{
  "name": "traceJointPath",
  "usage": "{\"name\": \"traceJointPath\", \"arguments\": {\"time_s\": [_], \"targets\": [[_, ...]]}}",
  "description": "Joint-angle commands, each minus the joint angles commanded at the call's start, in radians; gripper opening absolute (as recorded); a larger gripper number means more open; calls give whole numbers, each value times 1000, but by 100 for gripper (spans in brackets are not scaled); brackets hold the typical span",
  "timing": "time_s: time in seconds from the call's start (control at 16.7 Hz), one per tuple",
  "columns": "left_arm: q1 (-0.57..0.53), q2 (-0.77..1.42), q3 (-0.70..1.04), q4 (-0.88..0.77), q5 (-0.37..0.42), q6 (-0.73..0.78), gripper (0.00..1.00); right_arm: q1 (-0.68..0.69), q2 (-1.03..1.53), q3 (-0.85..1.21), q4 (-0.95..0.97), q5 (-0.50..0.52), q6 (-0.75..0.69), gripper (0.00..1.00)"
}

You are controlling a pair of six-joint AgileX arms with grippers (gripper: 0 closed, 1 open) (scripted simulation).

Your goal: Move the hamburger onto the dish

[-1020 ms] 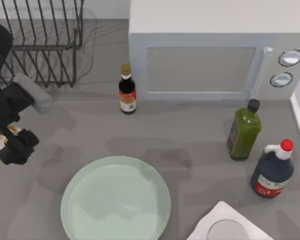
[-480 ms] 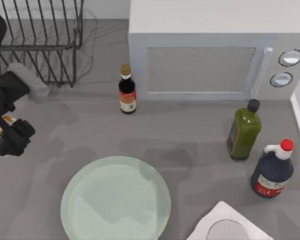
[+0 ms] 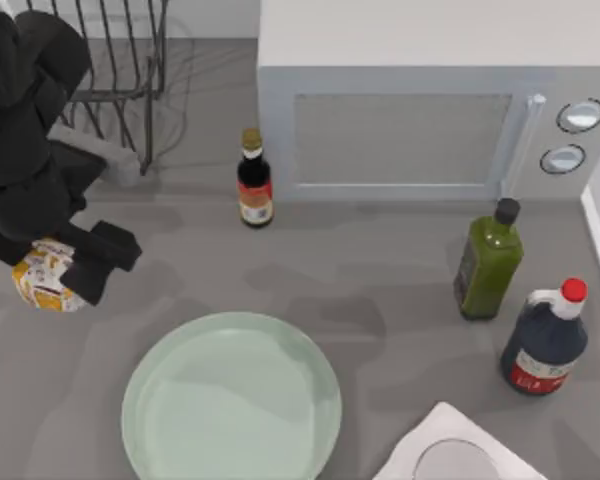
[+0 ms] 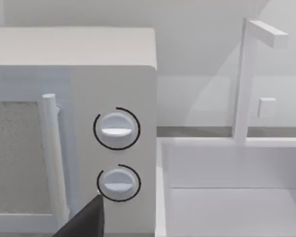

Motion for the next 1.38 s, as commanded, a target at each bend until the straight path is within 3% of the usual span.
{"name": "traceJointPath", "arguments": {"time_s": [0.24,0.9,1.14,1.38], "targets": [[-103,51,26,-29,-8,-453,0,0,0,0,0,0,0,100],[-414,132,22,-75,-19,-1911,0,0,0,0,0,0,0,100],[-493,98,14,-43,-32,-2282,0,0,0,0,0,0,0,100],[-537,56,4,-8,-44,-2484,0,0,0,0,0,0,0,100]]}}
